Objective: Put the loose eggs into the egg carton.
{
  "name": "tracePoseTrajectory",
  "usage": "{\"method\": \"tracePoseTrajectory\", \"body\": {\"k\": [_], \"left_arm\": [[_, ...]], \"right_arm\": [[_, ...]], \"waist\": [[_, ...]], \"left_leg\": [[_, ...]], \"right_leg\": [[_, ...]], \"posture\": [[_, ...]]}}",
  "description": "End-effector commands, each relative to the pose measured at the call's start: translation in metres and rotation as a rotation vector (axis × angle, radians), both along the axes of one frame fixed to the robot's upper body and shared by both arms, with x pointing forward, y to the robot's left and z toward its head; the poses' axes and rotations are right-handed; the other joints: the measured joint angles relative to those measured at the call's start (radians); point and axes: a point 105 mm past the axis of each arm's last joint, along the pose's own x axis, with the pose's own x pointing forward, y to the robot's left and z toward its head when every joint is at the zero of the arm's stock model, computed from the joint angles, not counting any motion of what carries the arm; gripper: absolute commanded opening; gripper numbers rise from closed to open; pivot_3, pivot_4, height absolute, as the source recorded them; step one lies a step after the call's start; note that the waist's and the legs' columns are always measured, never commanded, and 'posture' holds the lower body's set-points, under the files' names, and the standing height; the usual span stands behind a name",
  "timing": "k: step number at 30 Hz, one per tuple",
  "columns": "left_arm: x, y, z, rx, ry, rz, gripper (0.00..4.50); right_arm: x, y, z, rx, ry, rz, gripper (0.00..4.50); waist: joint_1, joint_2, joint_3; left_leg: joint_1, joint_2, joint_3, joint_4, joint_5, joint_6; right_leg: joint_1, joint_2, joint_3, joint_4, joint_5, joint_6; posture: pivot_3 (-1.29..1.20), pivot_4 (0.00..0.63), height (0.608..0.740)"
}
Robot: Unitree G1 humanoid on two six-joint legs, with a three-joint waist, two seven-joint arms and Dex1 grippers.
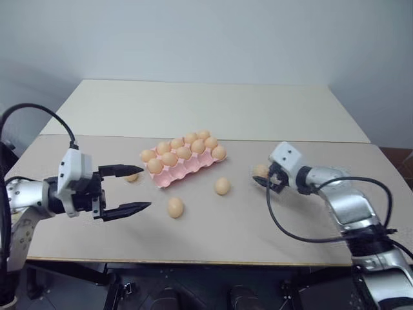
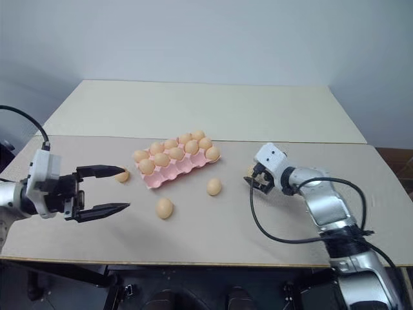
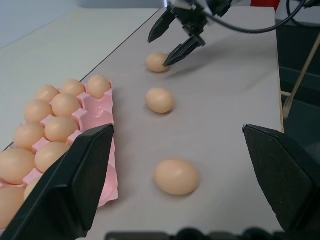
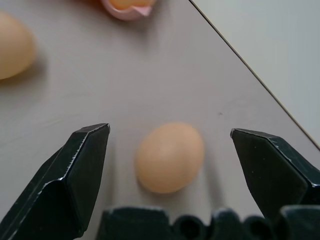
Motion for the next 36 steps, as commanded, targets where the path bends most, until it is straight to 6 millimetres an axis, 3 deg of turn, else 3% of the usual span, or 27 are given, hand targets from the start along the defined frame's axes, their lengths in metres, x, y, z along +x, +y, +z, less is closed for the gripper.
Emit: {"method": "tracePoseTrajectory", "body": {"k": [1, 4, 8, 11, 13, 17, 21, 25, 33, 36], "left_arm": [[-0.001, -0.003, 0.004, 0.002, -0.029, -0.011, 4.48], [-0.001, -0.002, 0.004, 0.005, -0.03, -0.007, 4.49], [-0.002, 0.0, 0.005, 0.012, -0.033, 0.003, 4.5], [-0.004, 0.002, 0.006, 0.013, -0.037, 0.011, 4.5], [-0.004, 0.003, 0.006, 0.015, -0.043, 0.022, 4.5], [-0.004, 0.008, 0.012, -0.008, -0.064, 0.051, 4.5], [0.002, 0.015, 0.022, -0.068, -0.109, 0.115, 4.5], [0.006, 0.017, 0.035, -0.18, -0.162, 0.195, 4.5], [0.004, 0.018, 0.034, -0.218, -0.153, 0.231, 4.5], [0.004, 0.019, 0.033, -0.221, -0.151, 0.241, 4.5]], "right_arm": [[0.013, -0.005, 0.004, -0.031, -0.029, -0.084, 4.5], [0.017, -0.006, -0.004, -0.036, 0.002, -0.115, 4.32], [0.019, -0.007, -0.009, -0.032, 0.025, -0.134, 3.27], [0.018, 0.002, 0.004, 0.026, -0.01, -0.11, 2.22], [0.017, 0.015, 0.024, 0.066, -0.081, -0.077, 1.92], [0.009, 0.063, 0.054, 0.131, -0.143, 0.085, 1.92], [0.009, 0.104, 0.06, 0.156, -0.155, 0.195, 1.92], [0.019, 0.141, 0.053, 0.169, -0.154, 0.234, 1.92], [0.031, 0.164, 0.05, 0.196, -0.178, 0.228, 1.92], [0.029, 0.171, 0.056, 0.233, -0.187, 0.249, 2.89]], "waist": [[0.0, 0.0, 0.0], [0.0, 0.0, 0.0], [0.0, 0.0, 0.0], [-0.001, 0.0, 0.0], [-0.005, 0.0, 0.0], [-0.019, 0.0, 0.0], [-0.027, 0.0, 0.0], [-0.028, 0.0, 0.0], [-0.03, 0.0, 0.0], [-0.031, 0.0, 0.0]], "left_leg": [[0.0, 0.0, 0.0, 0.0, 0.0, 0.0], [0.0, 0.0, 0.0, 0.0, 0.0, 0.0], [0.001, 0.0, 0.0, 0.0, 0.0, 0.0], [0.001, 0.0, 0.0, 0.0, 0.0, 0.0], [0.001, 0.0, 0.0, 0.0, 0.0, 0.0], [0.001, 0.0, 0.0, 0.0, 0.0, 0.0], [0.002, 0.0, -0.001, 0.0, 0.0, 0.0], [0.001, 0.0, -0.001, 0.0, 0.0, 0.0], [0.0, 0.0, -0.002, -0.001, 0.004, -0.007], [0.001, 0.0, -0.002, -0.002, 0.005, -0.008]], "right_leg": [[0.0, 0.0, 0.0, 0.0, 0.0, 0.0], [0.0, 0.0, 0.0, 0.0, 0.0, 0.0], [0.0, 0.0, 0.0, 0.001, 0.0, 0.0], [0.0, 0.0, 0.0, 0.001, 0.0, 0.0], [0.0, 0.0, 0.0, 0.001, 0.0, 0.0], [0.0, 0.0, 0.0, 0.003, 0.0, 0.0], [0.0, 0.0, 0.0, 0.003, 0.0, 0.0], [0.0, 0.0, -0.001, 0.003, 0.0, 0.0], [0.0, -0.001, -0.002, 0.003, 0.0, 0.0], [-0.001, 0.0, -0.002, 0.005, 0.0, 0.0]], "posture": [[0.0, 0.15, 0.74], [0.0, 0.15, 0.74], [0.0, 0.15, 0.74], [0.0, 0.15, 0.74], [0.0, 0.15, 0.74], [0.0, 0.15, 0.74], [0.0, 0.15, 0.74], [0.0, 0.15, 0.74], [0.0, 0.15, 0.74], [0.0, 0.15, 0.74]]}}
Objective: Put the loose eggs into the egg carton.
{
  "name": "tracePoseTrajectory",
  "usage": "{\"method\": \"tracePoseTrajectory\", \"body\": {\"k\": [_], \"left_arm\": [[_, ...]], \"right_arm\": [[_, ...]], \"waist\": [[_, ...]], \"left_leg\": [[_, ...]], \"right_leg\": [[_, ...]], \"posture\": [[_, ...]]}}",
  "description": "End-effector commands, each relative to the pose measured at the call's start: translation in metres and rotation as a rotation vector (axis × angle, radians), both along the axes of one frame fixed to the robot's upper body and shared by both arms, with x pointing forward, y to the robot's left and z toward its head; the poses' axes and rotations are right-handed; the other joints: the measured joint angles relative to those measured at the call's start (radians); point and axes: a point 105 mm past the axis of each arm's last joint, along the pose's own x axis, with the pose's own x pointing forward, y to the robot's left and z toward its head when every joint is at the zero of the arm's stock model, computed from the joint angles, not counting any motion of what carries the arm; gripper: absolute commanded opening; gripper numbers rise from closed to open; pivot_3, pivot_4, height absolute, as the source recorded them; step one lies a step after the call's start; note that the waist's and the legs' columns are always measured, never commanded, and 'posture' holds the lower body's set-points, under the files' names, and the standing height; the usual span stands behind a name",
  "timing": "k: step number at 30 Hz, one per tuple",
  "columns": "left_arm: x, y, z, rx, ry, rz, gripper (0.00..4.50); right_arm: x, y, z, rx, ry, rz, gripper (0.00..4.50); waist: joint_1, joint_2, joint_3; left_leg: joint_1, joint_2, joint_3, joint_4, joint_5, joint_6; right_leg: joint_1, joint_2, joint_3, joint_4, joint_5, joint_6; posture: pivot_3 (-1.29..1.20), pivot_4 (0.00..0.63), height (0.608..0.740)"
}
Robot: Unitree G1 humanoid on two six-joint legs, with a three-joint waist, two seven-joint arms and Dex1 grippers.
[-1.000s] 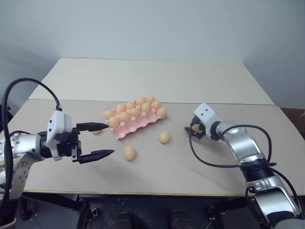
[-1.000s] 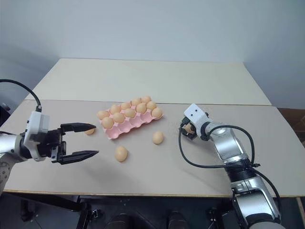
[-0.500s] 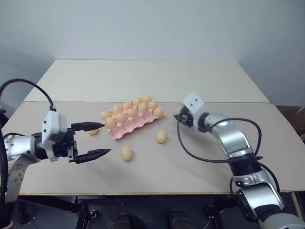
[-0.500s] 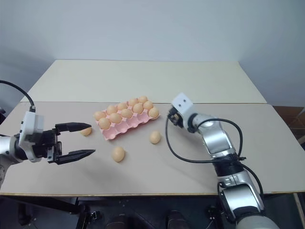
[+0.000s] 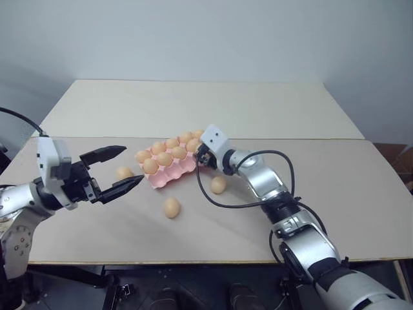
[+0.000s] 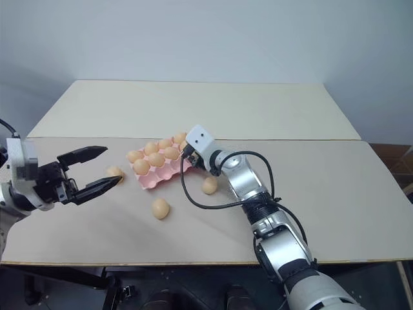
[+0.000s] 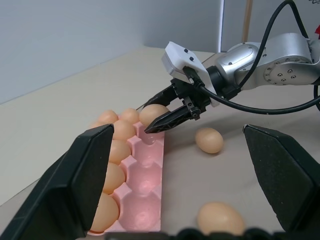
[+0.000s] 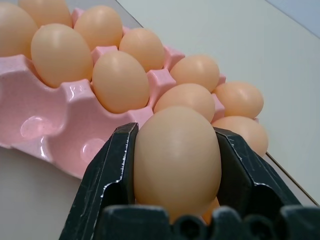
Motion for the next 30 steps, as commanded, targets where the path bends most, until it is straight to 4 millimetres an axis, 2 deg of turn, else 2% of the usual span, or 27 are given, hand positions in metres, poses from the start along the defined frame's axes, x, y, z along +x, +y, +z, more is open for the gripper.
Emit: {"method": "tracePoseTrajectory", "body": {"k": [1, 4, 5, 9, 12, 18, 22, 27, 30], "left_arm": [[-0.005, 0.001, 0.012, -0.005, -0.051, 0.01, 4.5], [-0.004, 0.004, 0.011, -0.008, -0.049, 0.023, 4.5], [-0.004, 0.004, 0.011, -0.008, -0.049, 0.028, 4.5], [-0.004, 0.007, 0.01, 0.003, -0.041, 0.03, 4.5], [-0.007, 0.01, 0.003, 0.049, -0.005, -0.007, 4.5], [-0.017, 0.019, -0.01, 0.115, 0.07, -0.071, 4.5], [-0.03, 0.041, -0.023, 0.164, 0.139, -0.075, 4.5], [-0.04, 0.047, -0.026, 0.178, 0.159, -0.077, 4.5], [-0.042, 0.047, -0.025, 0.173, 0.15, -0.069, 4.5]], "right_arm": [[-0.002, 0.008, 0.029, 0.077, -0.078, 0.028, 3.28], [-0.005, 0.007, 0.043, 0.132, -0.119, 0.028, 4.35], [-0.006, 0.005, 0.048, 0.15, -0.129, 0.027, 4.47], [-0.018, -0.016, 0.062, 0.214, -0.154, 0.05, 4.47], [-0.055, -0.05, 0.064, 0.196, -0.136, 0.193, 4.47], [-0.115, -0.099, 0.052, 0.098, -0.068, 0.383, 4.47], [-0.151, -0.144, 0.041, -0.006, 0.012, 0.449, 4.47], [-0.165, -0.177, 0.036, -0.081, 0.08, 0.442, 4.47], [-0.166, -0.183, 0.037, -0.087, 0.078, 0.437, 4.47]], "waist": [[-0.001, 0.0, 0.0], [-0.001, 0.0, 0.0], [-0.001, 0.0, 0.0], [0.004, 0.0, 0.0], [0.018, 0.0, 0.0], [0.024, 0.0, 0.0], [0.017, 0.0, 0.0], [0.016, 0.0, 0.0], [0.015, 0.0, 0.0]], "left_leg": [[0.0, 0.0, 0.0, 0.0, 0.0, -0.001], [0.0, 0.0, 0.0, 0.0, 0.0, -0.001], [0.0, 0.0, 0.0, 0.0, 0.0, -0.001], [0.0, 0.0, 0.0, -0.001, 0.0, -0.001], [-0.002, 0.0, -0.001, -0.001, 0.0, -0.001], [0.001, 0.0, 0.0, -0.001, 0.0, -0.001], [0.003, 0.0, 0.0, -0.003, 0.0, 0.0], [0.004, 0.0, 0.0, -0.002, 0.0, 0.0], [0.004, 0.0, 0.0, -0.002, 0.0, 0.0]], "right_leg": [[0.0, 0.0, 0.0, 0.0, 0.0, 0.0], [0.0, 0.0, 0.0, 0.001, 0.0, 0.0], [0.0, 0.0, 0.0, 0.001, 0.0, 0.0], [0.0, 0.0, 0.0, 0.002, 0.0, 0.0], [0.001, -0.001, -0.002, 0.001, 0.0, 0.0], [0.002, 0.0, -0.002, -0.003, 0.0, 0.0], [0.003, 0.0, -0.001, -0.004, -0.001, -0.001], [0.004, 0.0, -0.001, -0.004, -0.001, -0.001], [0.004, 0.0, 0.0, -0.004, -0.001, -0.001]], "posture": [[0.0, 0.15, 0.74], [0.0, 0.15, 0.74], [0.0, 0.15, 0.74], [0.0, 0.15, 0.74], [0.0, 0.15, 0.74], [0.0, 0.15, 0.74], [0.0, 0.15, 0.74], [0.0, 0.15, 0.74], [0.0, 0.15, 0.74]]}}
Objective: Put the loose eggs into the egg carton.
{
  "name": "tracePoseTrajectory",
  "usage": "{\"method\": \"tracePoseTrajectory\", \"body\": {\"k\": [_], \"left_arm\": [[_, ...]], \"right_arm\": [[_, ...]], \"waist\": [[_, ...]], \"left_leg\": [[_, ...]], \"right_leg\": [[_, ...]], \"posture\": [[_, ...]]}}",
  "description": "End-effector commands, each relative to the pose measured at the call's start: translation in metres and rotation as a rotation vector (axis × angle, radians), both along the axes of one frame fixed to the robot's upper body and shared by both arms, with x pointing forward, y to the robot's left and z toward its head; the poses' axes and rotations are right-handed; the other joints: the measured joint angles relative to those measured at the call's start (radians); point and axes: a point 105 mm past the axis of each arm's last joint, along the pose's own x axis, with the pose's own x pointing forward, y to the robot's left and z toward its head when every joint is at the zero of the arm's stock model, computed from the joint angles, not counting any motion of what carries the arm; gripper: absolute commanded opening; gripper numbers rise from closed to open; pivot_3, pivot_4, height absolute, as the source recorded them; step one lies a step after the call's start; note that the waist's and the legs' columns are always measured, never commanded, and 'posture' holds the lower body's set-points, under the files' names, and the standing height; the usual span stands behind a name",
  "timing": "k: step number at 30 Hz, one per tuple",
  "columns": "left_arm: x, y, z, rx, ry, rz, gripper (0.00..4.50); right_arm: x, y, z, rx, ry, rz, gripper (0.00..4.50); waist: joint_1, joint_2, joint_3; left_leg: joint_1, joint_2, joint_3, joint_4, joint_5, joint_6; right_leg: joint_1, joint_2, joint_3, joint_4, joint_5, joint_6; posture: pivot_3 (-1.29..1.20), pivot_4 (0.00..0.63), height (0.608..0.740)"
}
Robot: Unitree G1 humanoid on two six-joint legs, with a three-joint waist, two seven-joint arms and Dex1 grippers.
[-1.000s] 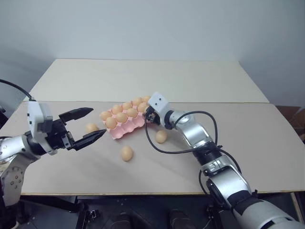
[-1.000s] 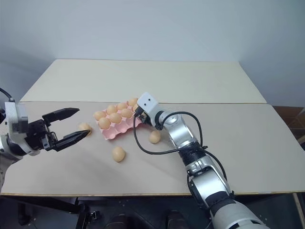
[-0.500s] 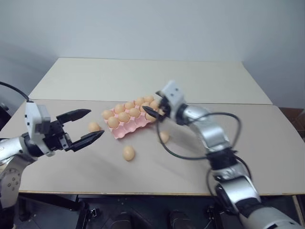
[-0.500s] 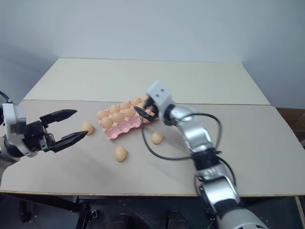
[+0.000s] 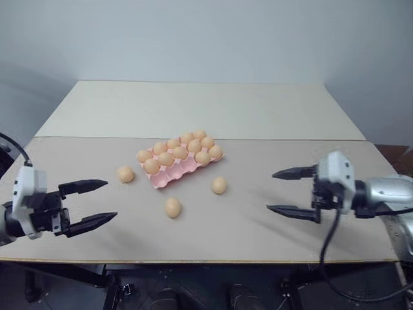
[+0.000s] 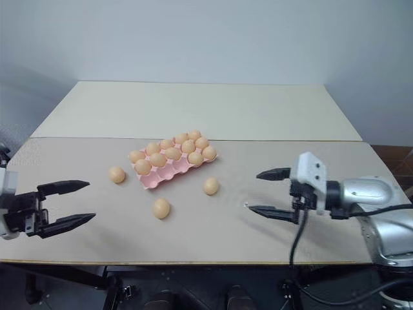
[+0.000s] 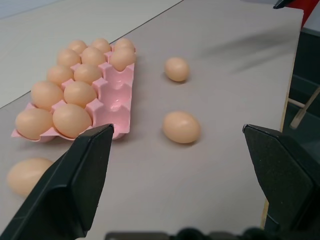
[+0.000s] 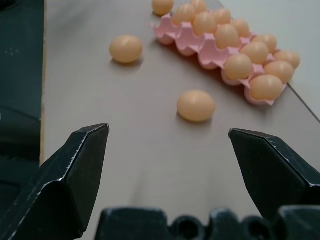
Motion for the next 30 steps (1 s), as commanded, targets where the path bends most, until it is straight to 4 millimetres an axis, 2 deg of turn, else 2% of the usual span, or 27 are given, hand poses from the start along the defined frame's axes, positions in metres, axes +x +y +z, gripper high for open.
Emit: {"method": "tracePoseTrajectory", "body": {"k": [1, 7, 11, 15, 20, 25, 29, 30], "left_arm": [[-0.003, -0.003, 0.013, 0.019, -0.067, -0.005, 4.5], [0.001, -0.015, 0.013, 0.009, -0.093, -0.018, 4.5], [0.002, -0.018, 0.017, 0.009, -0.107, -0.022, 4.5], [0.004, -0.029, 0.016, 0.006, -0.116, -0.061, 4.5], [0.01, -0.042, 0.015, -0.001, -0.126, -0.104, 4.5], [0.012, -0.046, 0.016, -0.008, -0.132, -0.122, 4.5], [0.012, -0.048, 0.017, -0.01, -0.139, -0.123, 4.5], [0.012, -0.048, 0.017, -0.01, -0.141, -0.123, 4.5]], "right_arm": [[-0.004, -0.002, 0.013, 0.014, -0.06, 0.025, 4.47], [0.004, 0.013, 0.007, 0.002, -0.085, 0.053, 4.47], [0.018, 0.028, -0.002, -0.012, -0.115, 0.059, 4.47], [0.051, 0.057, -0.019, -0.073, -0.203, 0.023, 4.47], [0.072, 0.096, -0.036, -0.079, -0.194, 0.034, 4.47], [0.094, 0.117, -0.059, -0.108, -0.157, -0.032, 4.47], [0.109, 0.122, -0.074, -0.148, -0.148, -0.088, 4.47], [0.112, 0.123, -0.075, -0.146, -0.148, -0.103, 4.3]], "waist": [[-0.001, 0.0, 0.0], [-0.001, 0.0, 0.0], [-0.005, 0.0, 0.0], [-0.012, 0.0, 0.0], [-0.011, 0.0, 0.0], [-0.009, 0.0, 0.0], [-0.01, 0.0, 0.0], [-0.01, 0.0, 0.0]], "left_leg": [[0.0, 0.0, 0.0, 0.0, 0.0, 0.0], [0.0, 0.0, 0.0, 0.0, 0.0, 0.0], [0.0, 0.0, 0.0, 0.0, 0.0, 0.0], [0.0, 0.0, 0.0, 0.0, 0.0, 0.0], [-0.002, 0.0, 0.0, 0.001, 0.0, 0.0], [-0.003, 0.0, 0.0, 0.002, 0.0, 0.0], [-0.003, 0.0, 0.0, 0.002, 0.0, 0.0], [-0.003, 0.0, 0.0, 0.002, 0.0, 0.0]], "right_leg": [[0.0, 0.0, 0.0, 0.0, 0.0, 0.0], [0.0, 0.0, 0.0, 0.0, 0.0, 0.0], [0.0, 0.0, 0.0, 0.0, 0.0, 0.0], [0.0, 0.0, 0.001, 0.001, 0.0, 0.0], [-0.003, 0.0, 0.001, 0.001, 0.0, 0.0], [-0.003, 0.0, 0.0, 0.002, 0.0, 0.0], [-0.003, 0.0, 0.0, 0.002, 0.0, 0.0], [-0.003, 0.0, 0.0, 0.002, 0.0, 0.0]], "posture": [[0.0, 0.15, 0.74], [0.0, 0.15, 0.74], [0.0, 0.15, 0.74], [0.0, 0.15, 0.74], [0.0, 0.15, 0.74], [0.0, 0.15, 0.74], [0.0, 0.15, 0.74], [0.0, 0.15, 0.74]]}}
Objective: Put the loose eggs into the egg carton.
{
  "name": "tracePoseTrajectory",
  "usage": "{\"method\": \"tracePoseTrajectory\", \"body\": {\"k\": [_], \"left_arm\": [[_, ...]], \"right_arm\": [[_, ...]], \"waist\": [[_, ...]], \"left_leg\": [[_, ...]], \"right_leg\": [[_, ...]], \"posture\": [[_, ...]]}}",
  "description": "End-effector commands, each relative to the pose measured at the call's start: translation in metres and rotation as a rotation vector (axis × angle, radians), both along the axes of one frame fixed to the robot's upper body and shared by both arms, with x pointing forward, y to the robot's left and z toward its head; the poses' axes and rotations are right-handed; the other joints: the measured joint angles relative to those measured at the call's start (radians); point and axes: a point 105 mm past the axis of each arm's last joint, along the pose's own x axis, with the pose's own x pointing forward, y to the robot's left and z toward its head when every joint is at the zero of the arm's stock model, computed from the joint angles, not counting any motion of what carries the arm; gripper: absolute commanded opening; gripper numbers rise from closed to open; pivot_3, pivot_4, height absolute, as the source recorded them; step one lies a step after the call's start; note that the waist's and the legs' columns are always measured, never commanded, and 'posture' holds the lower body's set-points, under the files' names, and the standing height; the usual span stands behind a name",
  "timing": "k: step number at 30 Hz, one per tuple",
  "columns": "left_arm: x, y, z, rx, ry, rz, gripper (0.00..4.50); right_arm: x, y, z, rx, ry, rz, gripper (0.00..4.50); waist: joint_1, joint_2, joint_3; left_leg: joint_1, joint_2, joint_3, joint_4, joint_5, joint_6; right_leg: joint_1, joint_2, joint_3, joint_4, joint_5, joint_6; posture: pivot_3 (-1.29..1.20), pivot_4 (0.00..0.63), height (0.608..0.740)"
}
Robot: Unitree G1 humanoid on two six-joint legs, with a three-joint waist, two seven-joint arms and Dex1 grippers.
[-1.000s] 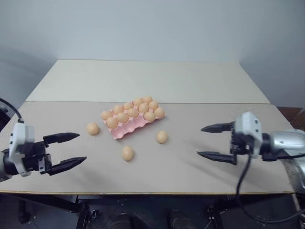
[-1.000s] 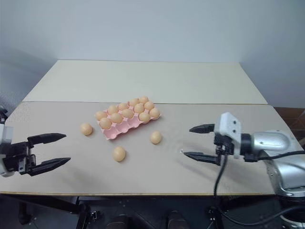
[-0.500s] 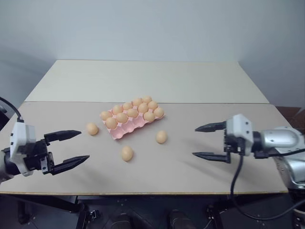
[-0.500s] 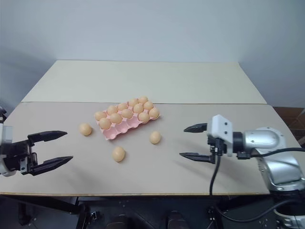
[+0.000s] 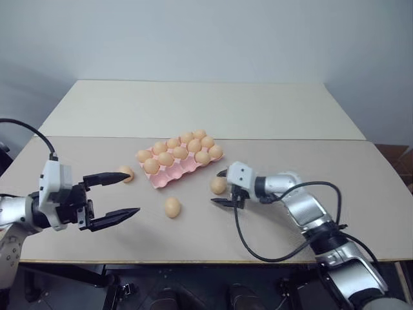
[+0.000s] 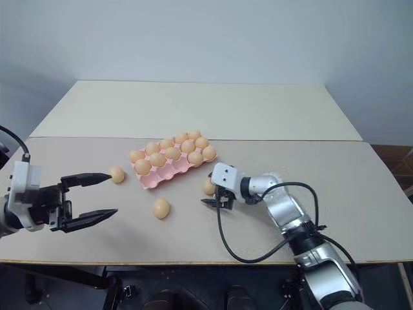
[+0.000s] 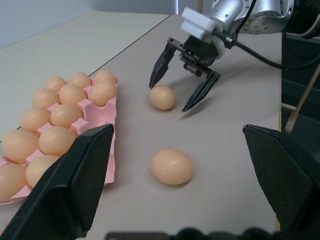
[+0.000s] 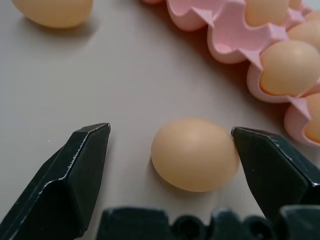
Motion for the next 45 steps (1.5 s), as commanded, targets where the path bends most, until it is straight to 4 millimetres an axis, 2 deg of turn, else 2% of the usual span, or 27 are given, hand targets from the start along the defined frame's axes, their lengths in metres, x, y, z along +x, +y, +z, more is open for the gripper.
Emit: {"method": "tracePoseTrajectory", "body": {"k": [1, 6, 9, 12, 16, 19, 25, 30, 31, 32, 36, 40, 45], "left_arm": [[-0.003, -0.004, 0.008, 0.006, -0.05, -0.015, 4.5], [-0.005, -0.005, 0.007, 0.011, -0.056, -0.009, 4.5], [-0.006, -0.004, 0.007, 0.016, -0.059, -0.003, 4.5], [-0.007, -0.003, 0.008, 0.019, -0.063, 0.007, 4.5], [-0.007, -0.001, 0.008, 0.025, -0.065, 0.026, 4.5], [-0.01, 0.001, 0.009, 0.026, -0.067, 0.046, 4.5], [-0.014, 0.002, 0.009, 0.028, -0.066, 0.064, 4.5], [-0.015, 0.003, 0.009, 0.03, -0.065, 0.072, 4.5], [-0.015, 0.003, 0.009, 0.034, -0.065, 0.073, 4.5], [-0.015, 0.004, 0.008, 0.036, -0.066, 0.074, 4.5], [-0.009, 0.006, 0.011, 0.028, -0.073, 0.084, 4.5], [-0.002, 0.016, 0.014, 0.015, -0.094, 0.12, 4.5], [-0.004, 0.031, 0.011, 0.022, -0.075, 0.151, 4.5]], "right_arm": [[0.012, 0.003, 0.005, 0.002, -0.044, -0.041, 4.09], [0.009, 0.009, 0.019, 0.065, -0.052, -0.01, 2.61], [0.005, 0.018, 0.038, 0.117, -0.09, 0.028, 2.41], [0.003, 0.038, 0.061, 0.178, -0.114, 0.075, 2.41], [0.009, 0.065, 0.075, 0.206, -0.143, 0.1, 2.41], [0.028, 0.089, 0.075, 0.213, -0.156, 0.029, 2.41], [0.054, 0.098, 0.068, 0.166, -0.203, -0.115, 2.41], [0.047, 0.1, 0.079, 0.22, -0.199, -0.077, 3.89], [0.042, 0.099, 0.085, 0.236, -0.206, -0.058, 4.29], [0.038, 0.098, 0.09, 0.254, -0.209, -0.04, 4.47], [0.022, 0.084, 0.111, 0.327, -0.226, 0.008, 4.47], [-0.005, 0.031, 0.124, 0.417, -0.2, 0.049, 4.47], [-0.048, -0.044, 0.114, 0.397, -0.114, 0.103, 4.47]], "waist": [[0.0, 0.0, 0.0], [-0.001, 0.0, 0.0], [-0.001, 0.0, 0.0], [-0.008, 0.0, 0.0], [-0.008, 0.0, 0.0], [-0.012, 0.0, 0.0], [-0.006, 0.0, 0.0], [-0.007, 0.0, 0.0], [-0.008, 0.0, 0.0], [-0.009, 0.0, 0.0], [-0.004, 0.0, 0.0], [0.011, 0.0, 0.0], [0.023, 0.0, 0.0]], "left_leg": [[0.0, 0.0, 0.0, 0.0, 0.0, 0.0], [0.0, 0.0, 0.0, 0.0, 0.0, 0.0], [0.0, 0.0, 0.0, 0.0, 0.0, 0.0], [0.0, 0.0, 0.0, 0.0, 0.0, 0.0], [0.001, 0.0, 0.0, 0.0, 0.0, 0.0], [0.001, 0.0, 0.0, 0.0, 0.0, 0.0], [-0.001, 0.0, 0.0, -0.001, 0.001, -0.001], [0.0, 0.0, 0.0, -0.001, 0.001, -0.001], [0.0, 0.001, 0.0, -0.001, 0.001, -0.001], [0.0, 0.001, 0.0, -0.001, 0.001, -0.001], [-0.001, 0.001, -0.001, -0.002, 0.001, -0.001], [0.0, 0.0, -0.001, -0.001, 0.001, -0.001], [-0.001, 0.0, 0.0, -0.002, 0.0, -0.001]], "right_leg": [[0.0, 0.0, 0.0, 0.0, 0.0, 0.0], [0.0, 0.0, 0.0, 0.0, 0.0, 0.0], [0.0, 0.0, 0.0, 0.0, 0.0, 0.0], [0.0, 0.0, 0.0, 0.001, 0.0, 0.0], [-0.001, 0.001, 0.0, 0.003, 0.0, 0.0], [-0.001, 0.0, 0.0, 0.003, 0.0, 0.0], [-0.001, -0.001, -0.001, 0.003, 0.0, 0.0], [-0.002, 0.0, -0.001, 0.003, 0.0, -0.001], [-0.002, 0.0, -0.001, 0.003, 0.0, -0.001], [-0.002, 0.0, -0.001, 0.003, 0.0, -0.001], [-0.002, 0.0, -0.001, 0.003, 0.0, -0.001], [0.0, -0.001, -0.002, 0.002, 0.0, 0.0], [0.0, -0.001, -0.002, -0.001, 0.0, 0.0]], "posture": [[0.0, 0.15, 0.74], [0.0, 0.15, 0.74], [0.0, 0.15, 0.74], [0.0, 0.15, 0.74], [0.0, 0.15, 0.74], [0.0, 0.15, 0.74], [0.0, 0.15, 0.74], [0.0, 0.15, 0.74], [0.0, 0.15, 0.74], [0.0, 0.15, 0.74], [0.0, 0.15, 0.74], [0.0, 0.15, 0.74], [0.0, 0.15, 0.74]]}}
